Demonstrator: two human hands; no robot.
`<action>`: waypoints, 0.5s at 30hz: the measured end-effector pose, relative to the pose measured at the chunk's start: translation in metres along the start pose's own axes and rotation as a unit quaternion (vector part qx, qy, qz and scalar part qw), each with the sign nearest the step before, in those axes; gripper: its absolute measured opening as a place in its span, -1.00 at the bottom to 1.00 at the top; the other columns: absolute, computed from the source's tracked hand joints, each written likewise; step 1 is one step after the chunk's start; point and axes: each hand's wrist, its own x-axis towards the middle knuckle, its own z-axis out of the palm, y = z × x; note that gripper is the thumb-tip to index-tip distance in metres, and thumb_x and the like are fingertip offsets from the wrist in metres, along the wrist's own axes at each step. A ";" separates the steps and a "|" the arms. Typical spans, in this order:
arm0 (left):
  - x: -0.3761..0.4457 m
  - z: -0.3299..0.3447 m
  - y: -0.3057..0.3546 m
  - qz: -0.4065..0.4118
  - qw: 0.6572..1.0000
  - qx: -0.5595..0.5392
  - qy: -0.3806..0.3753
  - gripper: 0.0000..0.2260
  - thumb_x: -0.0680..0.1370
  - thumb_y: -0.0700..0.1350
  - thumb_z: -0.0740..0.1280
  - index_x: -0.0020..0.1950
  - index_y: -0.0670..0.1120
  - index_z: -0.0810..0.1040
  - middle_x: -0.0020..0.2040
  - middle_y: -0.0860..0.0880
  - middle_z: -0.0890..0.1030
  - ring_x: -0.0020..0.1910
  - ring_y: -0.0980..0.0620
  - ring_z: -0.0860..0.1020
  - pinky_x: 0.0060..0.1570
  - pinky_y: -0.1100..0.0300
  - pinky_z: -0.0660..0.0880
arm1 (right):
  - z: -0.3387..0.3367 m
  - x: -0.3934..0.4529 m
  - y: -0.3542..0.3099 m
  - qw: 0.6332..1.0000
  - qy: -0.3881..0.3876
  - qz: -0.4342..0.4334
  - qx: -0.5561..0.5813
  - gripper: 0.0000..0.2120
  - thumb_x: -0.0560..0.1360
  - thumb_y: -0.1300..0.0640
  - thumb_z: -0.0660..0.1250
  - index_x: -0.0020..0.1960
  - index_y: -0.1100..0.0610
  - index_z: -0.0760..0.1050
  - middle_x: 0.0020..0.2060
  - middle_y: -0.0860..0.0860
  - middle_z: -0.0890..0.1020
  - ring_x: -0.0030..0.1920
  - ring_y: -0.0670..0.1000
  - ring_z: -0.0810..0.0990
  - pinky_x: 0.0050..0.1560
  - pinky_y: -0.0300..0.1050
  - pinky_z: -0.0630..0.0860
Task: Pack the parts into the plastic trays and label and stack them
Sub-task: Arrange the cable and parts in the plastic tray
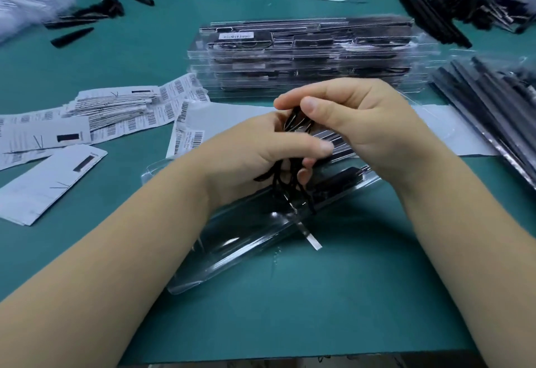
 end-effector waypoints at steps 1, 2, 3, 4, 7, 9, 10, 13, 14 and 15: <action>-0.001 0.000 0.000 0.006 1.000 0.020 0.009 -0.87 0.38 -0.23 0.40 -0.14 -0.04 0.55 -0.44 0.01 0.49 -0.44 0.11 0.46 -0.41 0.29 0.44 | -0.001 0.000 -0.002 1.000 -0.005 -0.011 -0.021 -0.87 0.50 0.22 0.31 -0.01 0.11 0.61 -0.14 -0.04 0.70 -0.10 -0.08 0.65 -0.10 -0.21 0.56; -0.002 0.000 -0.001 0.017 0.998 0.052 0.025 -0.87 0.37 -0.22 0.42 -0.20 0.00 0.56 -0.46 0.01 0.48 -0.47 0.10 0.45 -0.44 0.31 0.41 | -0.003 0.000 -0.003 0.999 -0.008 -0.017 -0.028 -0.86 0.47 0.21 0.32 -0.01 0.10 0.61 -0.12 -0.06 0.70 -0.06 -0.10 0.65 -0.03 -0.24 0.54; -0.003 0.002 -0.002 0.030 0.995 0.083 0.045 -0.88 0.39 -0.21 0.43 -0.24 0.00 0.55 -0.47 0.01 0.46 -0.49 0.10 0.43 -0.46 0.31 0.38 | -0.004 0.000 -0.003 1.000 -0.009 -0.018 -0.019 -0.83 0.44 0.21 0.34 0.01 0.09 0.60 -0.10 -0.07 0.69 -0.05 -0.12 0.64 -0.01 -0.26 0.52; -0.003 0.004 -0.003 0.045 0.992 0.101 0.065 -0.87 0.42 -0.20 0.42 -0.23 -0.03 0.50 -0.48 0.03 0.44 -0.50 0.09 0.40 -0.46 0.30 0.36 | -0.005 -0.001 -0.004 1.000 -0.009 -0.012 -0.005 -0.80 0.42 0.20 0.36 0.04 0.08 0.58 -0.07 -0.07 0.67 -0.06 -0.13 0.63 -0.02 -0.27 0.51; -0.001 0.012 -0.006 0.077 0.983 0.125 0.112 -0.83 0.50 -0.17 0.36 -0.26 -0.06 0.43 -0.49 0.06 0.38 -0.52 0.06 0.35 -0.45 0.25 0.34 | -0.008 -0.002 -0.003 0.998 0.008 0.050 0.042 -0.74 0.36 0.07 0.44 0.04 0.04 0.55 -0.14 -0.06 0.61 -0.15 -0.08 0.58 -0.13 -0.23 0.53; -0.001 0.017 -0.006 0.102 0.970 0.178 0.134 -0.77 0.46 -0.07 0.37 -0.37 0.03 0.40 -0.54 0.07 0.39 -0.54 0.03 0.37 -0.44 0.23 0.36 | -0.009 -0.003 -0.007 0.993 -0.004 0.080 0.088 -0.76 0.35 0.04 0.44 -0.01 0.08 0.55 -0.26 -0.08 0.61 -0.22 -0.08 0.57 -0.22 -0.23 0.53; -0.003 0.018 -0.006 0.118 0.962 0.201 0.143 -0.75 0.43 -0.03 0.38 -0.41 0.05 0.40 -0.56 0.07 0.40 -0.56 0.05 0.38 -0.45 0.24 0.37 | -0.010 -0.004 -0.009 0.992 -0.016 0.084 0.096 -0.75 0.34 0.04 0.43 -0.02 0.09 0.54 -0.29 -0.08 0.61 -0.24 -0.08 0.56 -0.24 -0.22 0.52; -0.007 0.020 -0.007 0.188 0.942 0.222 0.165 -0.73 0.41 -0.09 0.40 -0.41 0.09 0.37 -0.52 0.12 0.45 -0.52 0.18 0.41 -0.42 0.32 0.37 | -0.016 -0.008 -0.012 0.994 -0.060 0.089 -0.005 -0.60 0.18 -0.01 0.53 -0.04 0.06 0.55 -0.25 -0.07 0.62 -0.24 -0.08 0.55 -0.21 -0.14 0.48; -0.008 0.021 -0.007 0.206 0.937 0.226 0.168 -0.72 0.43 -0.14 0.38 -0.38 0.10 0.35 -0.50 0.16 0.44 -0.49 0.22 0.39 -0.39 0.35 0.35 | -0.016 -0.010 -0.014 0.991 -0.088 0.095 -0.029 -0.58 0.13 0.01 0.54 -0.05 0.07 0.55 -0.27 -0.09 0.61 -0.28 -0.11 0.52 -0.28 -0.19 0.45; -0.009 0.022 -0.008 0.215 0.938 0.214 0.170 -0.72 0.45 -0.16 0.36 -0.37 0.09 0.35 -0.50 0.17 0.42 -0.48 0.25 0.38 -0.38 0.38 0.33 | -0.016 -0.012 -0.015 0.987 -0.119 0.100 -0.037 -0.56 0.11 0.08 0.56 -0.06 0.08 0.54 -0.32 -0.11 0.59 -0.34 -0.14 0.49 -0.38 -0.26 0.40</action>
